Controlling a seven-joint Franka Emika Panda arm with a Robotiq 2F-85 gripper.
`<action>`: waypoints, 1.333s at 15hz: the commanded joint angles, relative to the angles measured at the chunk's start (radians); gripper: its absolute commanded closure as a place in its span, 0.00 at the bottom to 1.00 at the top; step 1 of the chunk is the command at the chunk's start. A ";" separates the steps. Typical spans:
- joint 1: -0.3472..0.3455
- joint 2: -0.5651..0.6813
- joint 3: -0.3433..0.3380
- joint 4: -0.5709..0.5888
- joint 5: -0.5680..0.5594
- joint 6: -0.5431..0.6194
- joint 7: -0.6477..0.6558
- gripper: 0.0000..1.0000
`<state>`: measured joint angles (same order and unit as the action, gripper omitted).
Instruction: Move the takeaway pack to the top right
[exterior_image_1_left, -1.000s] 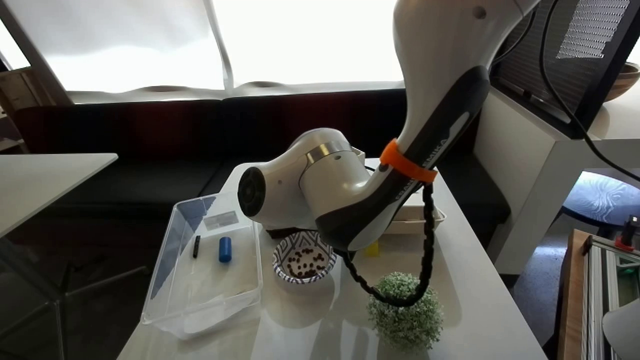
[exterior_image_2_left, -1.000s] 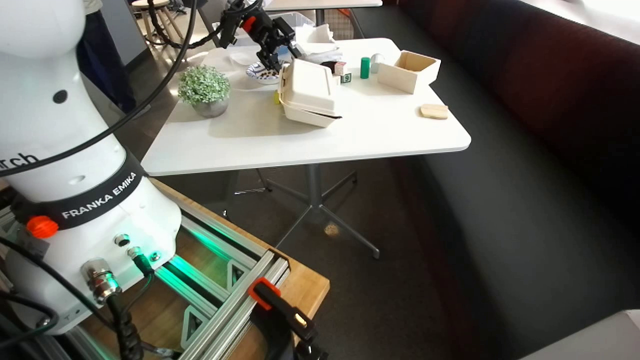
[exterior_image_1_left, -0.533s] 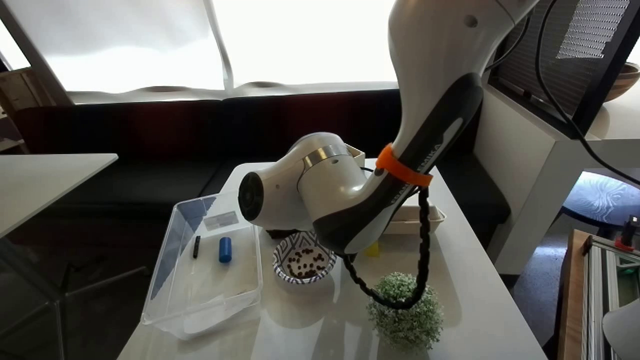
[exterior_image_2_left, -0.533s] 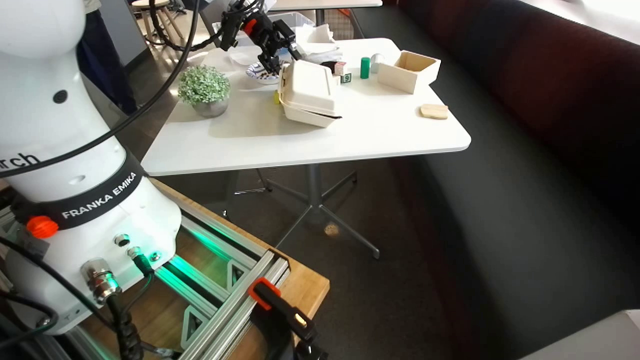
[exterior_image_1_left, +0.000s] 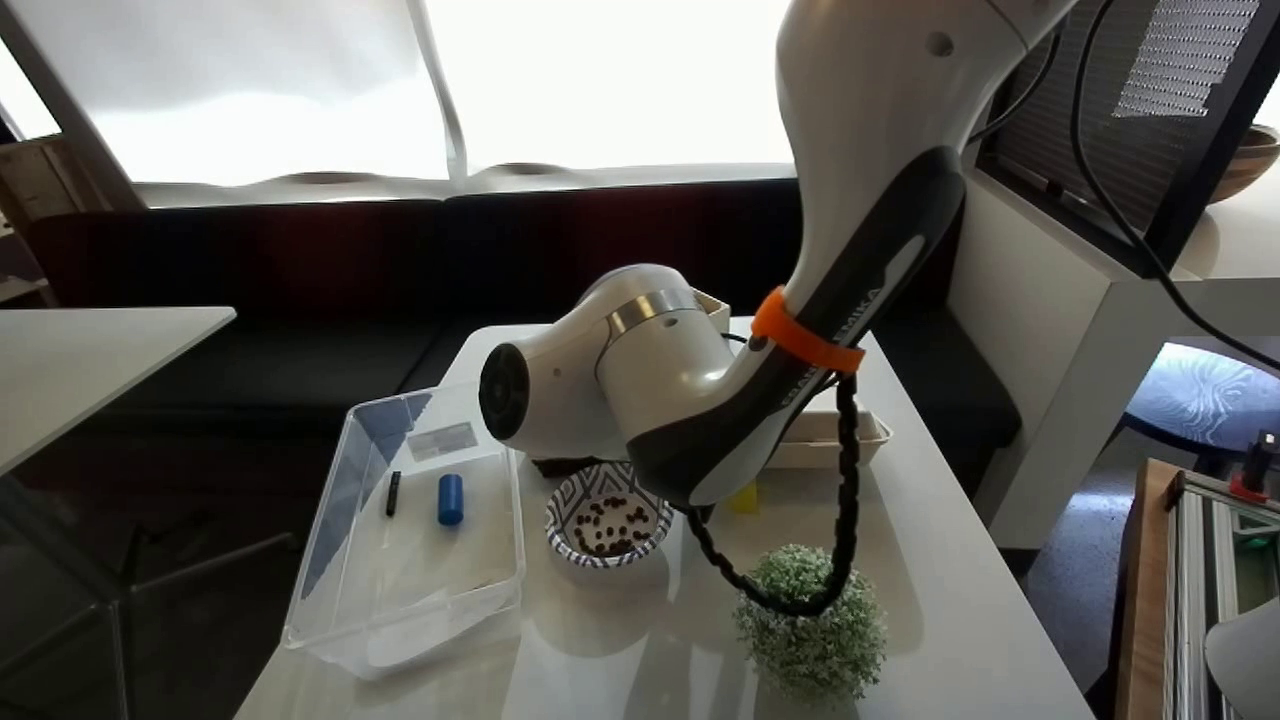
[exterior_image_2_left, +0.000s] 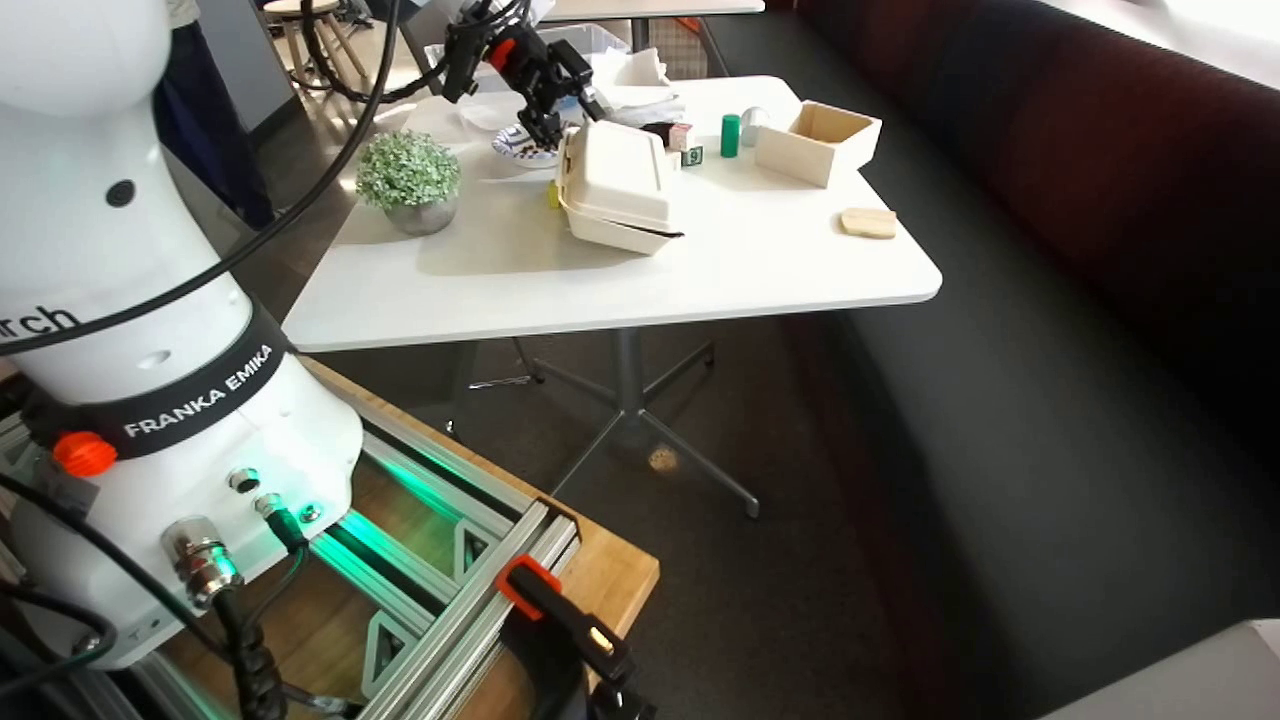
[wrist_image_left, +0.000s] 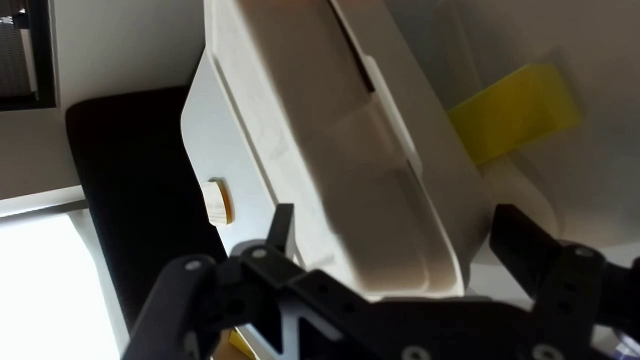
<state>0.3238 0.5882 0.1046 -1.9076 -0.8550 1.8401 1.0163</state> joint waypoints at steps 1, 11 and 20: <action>0.006 0.026 -0.004 0.017 0.002 -0.004 0.001 0.00; 0.023 0.069 -0.021 0.042 -0.053 -0.012 0.027 0.00; 0.040 0.111 -0.028 0.064 -0.131 -0.049 0.051 0.00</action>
<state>0.3402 0.6679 0.0884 -1.8697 -0.9512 1.8301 1.0410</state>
